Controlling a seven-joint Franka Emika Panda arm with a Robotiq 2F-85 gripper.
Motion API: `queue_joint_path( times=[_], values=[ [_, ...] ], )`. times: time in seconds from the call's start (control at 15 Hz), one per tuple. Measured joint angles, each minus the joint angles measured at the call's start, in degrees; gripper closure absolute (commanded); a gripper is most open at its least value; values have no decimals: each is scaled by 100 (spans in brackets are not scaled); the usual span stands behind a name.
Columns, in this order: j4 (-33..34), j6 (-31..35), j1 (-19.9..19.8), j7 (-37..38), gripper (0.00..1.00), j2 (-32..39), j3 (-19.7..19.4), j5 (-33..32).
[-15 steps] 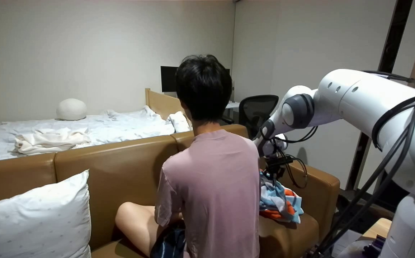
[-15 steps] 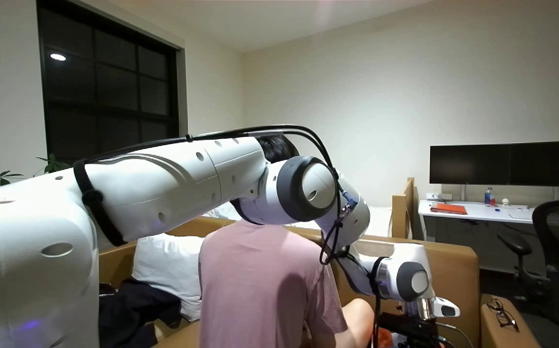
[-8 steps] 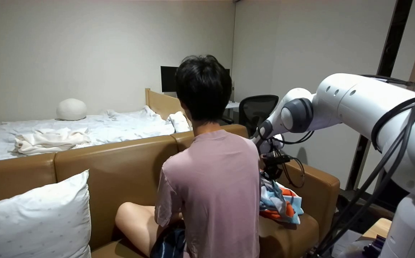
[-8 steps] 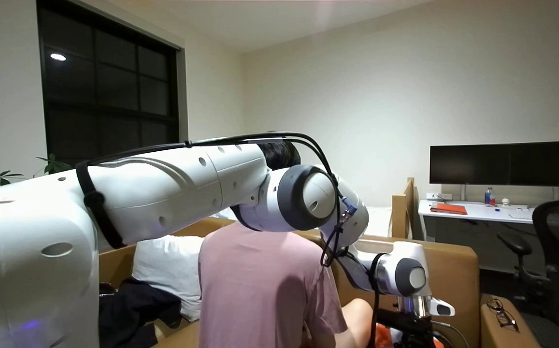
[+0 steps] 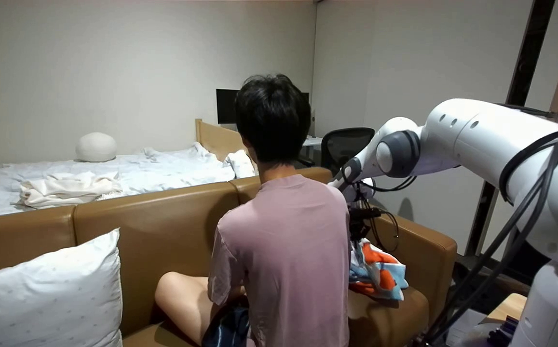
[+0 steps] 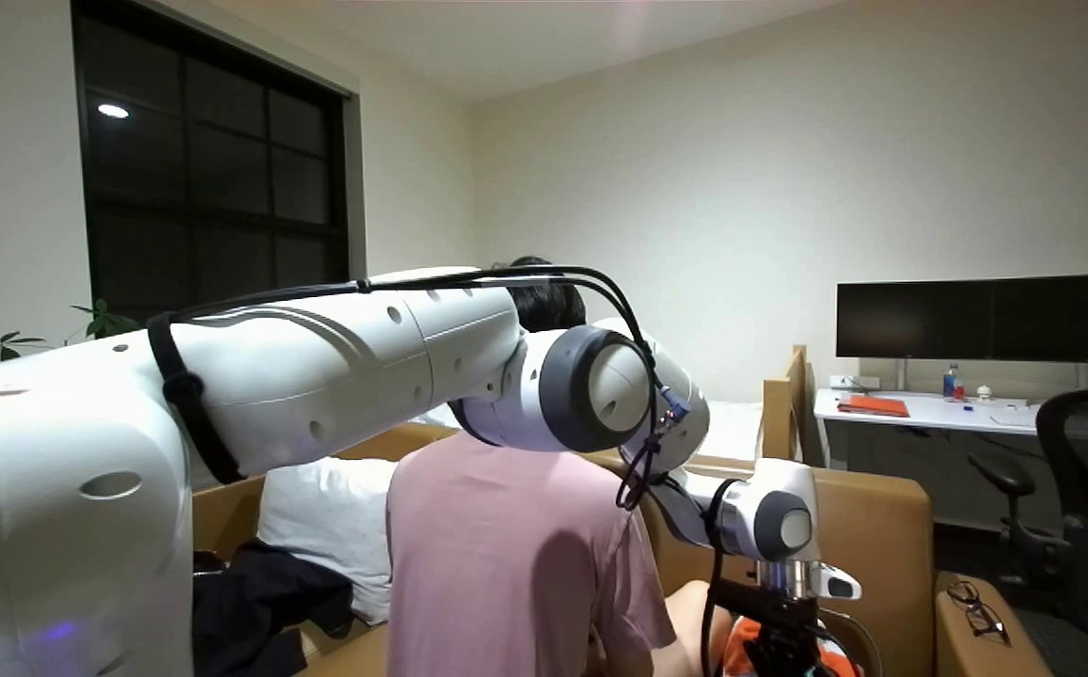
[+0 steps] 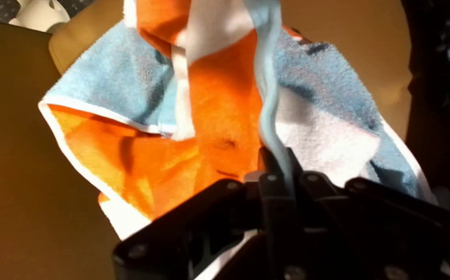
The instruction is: Place the striped towel over the man's shoulders
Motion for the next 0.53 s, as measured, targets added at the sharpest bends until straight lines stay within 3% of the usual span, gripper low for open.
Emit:
queue_joint_path(
  times=[0.2, 0.53],
  values=[
    [-353, 348, 1, 0, 99, -313, 58, 59],
    [-1493, 1106, -14, 0, 99, -1117, 50, 64]
  ],
)
